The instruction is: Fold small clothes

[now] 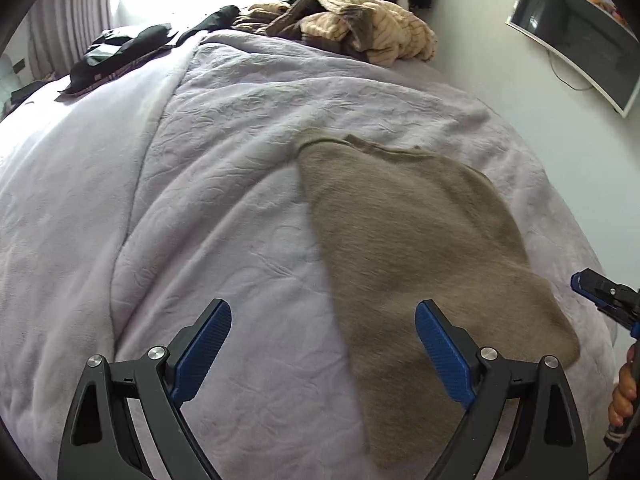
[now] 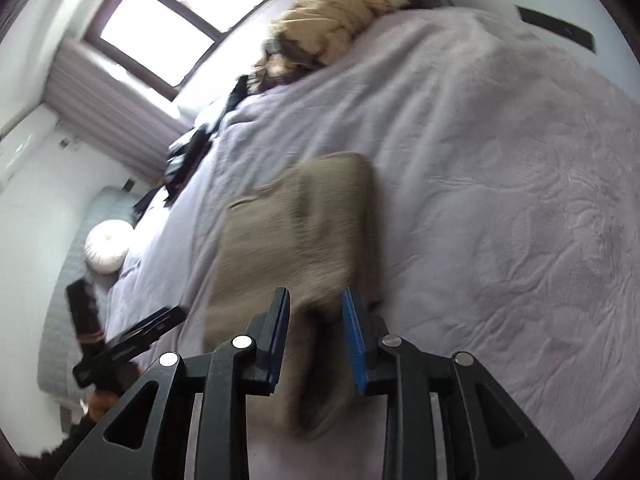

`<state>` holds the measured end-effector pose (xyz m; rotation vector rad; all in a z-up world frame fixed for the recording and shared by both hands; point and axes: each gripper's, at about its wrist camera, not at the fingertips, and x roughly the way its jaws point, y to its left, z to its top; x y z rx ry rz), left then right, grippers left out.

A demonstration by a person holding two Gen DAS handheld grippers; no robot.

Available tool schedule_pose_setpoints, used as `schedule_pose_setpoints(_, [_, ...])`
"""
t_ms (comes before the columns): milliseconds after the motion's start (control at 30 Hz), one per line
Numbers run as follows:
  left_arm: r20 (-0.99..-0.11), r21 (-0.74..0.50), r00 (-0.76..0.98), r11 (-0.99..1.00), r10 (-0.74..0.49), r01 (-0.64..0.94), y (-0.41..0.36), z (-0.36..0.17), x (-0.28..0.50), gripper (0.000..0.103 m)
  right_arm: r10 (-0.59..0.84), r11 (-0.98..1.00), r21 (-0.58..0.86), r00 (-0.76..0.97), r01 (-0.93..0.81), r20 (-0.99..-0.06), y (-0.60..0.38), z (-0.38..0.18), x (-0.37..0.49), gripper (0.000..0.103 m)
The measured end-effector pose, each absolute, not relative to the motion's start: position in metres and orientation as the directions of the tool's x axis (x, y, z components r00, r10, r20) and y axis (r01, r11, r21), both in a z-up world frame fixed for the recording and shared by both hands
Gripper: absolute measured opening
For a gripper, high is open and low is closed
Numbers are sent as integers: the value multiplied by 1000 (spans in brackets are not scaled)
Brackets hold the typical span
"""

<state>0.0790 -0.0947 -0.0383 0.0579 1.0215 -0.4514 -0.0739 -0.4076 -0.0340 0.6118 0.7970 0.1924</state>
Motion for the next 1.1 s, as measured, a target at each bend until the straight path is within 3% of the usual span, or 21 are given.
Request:
schedule_pose_setpoints(133, [-842, -210, 390, 892, -373, 400, -106, -52, 60, 94, 405, 869, 491, 653, -59, -640, -361, -23, -78, 23])
schedule_pose_setpoints(233, [-876, -166, 367, 911, -312, 377, -109, -78, 54, 94, 277, 943, 332, 582, -13, -765, -341, -54, -72, 22])
schedule_pose_setpoints(300, [-888, -199, 332, 916, -319, 350, -99, -96, 50, 94, 224, 949, 308, 549, 63, -805, -352, -74, -74, 17])
schedule_pose_setpoints(367, [-885, -249, 314, 919, -344, 305, -87, -103, 48, 100, 236, 927, 354, 544, 121, -805, -369, -88, -77, 1])
schedule_pose_setpoints(400, [-883, -258, 314, 920, -348, 294, -84, -103, 45, 100, 249, 916, 379, 549, 134, -798, -376, -92, -78, 0])
schedule_pose_setpoints(800, [-892, -161, 359, 935, -274, 315, -75, -81, 13, 100, 171, 924, 327, 554, 196, -815, -376, -84, -101, 0])
schedule_pose_setpoints(833, [-888, -150, 372, 936, -269, 318, -74, -77, 10, 100, 159, 922, 322, 549, 213, -821, -377, -84, -101, 7])
schedule_pose_setpoints(1100, [-858, -152, 428, 937, -282, 313, -60, -51, -5, 100, 202, 864, 418, 569, 280, -797, -388, -75, -129, 8])
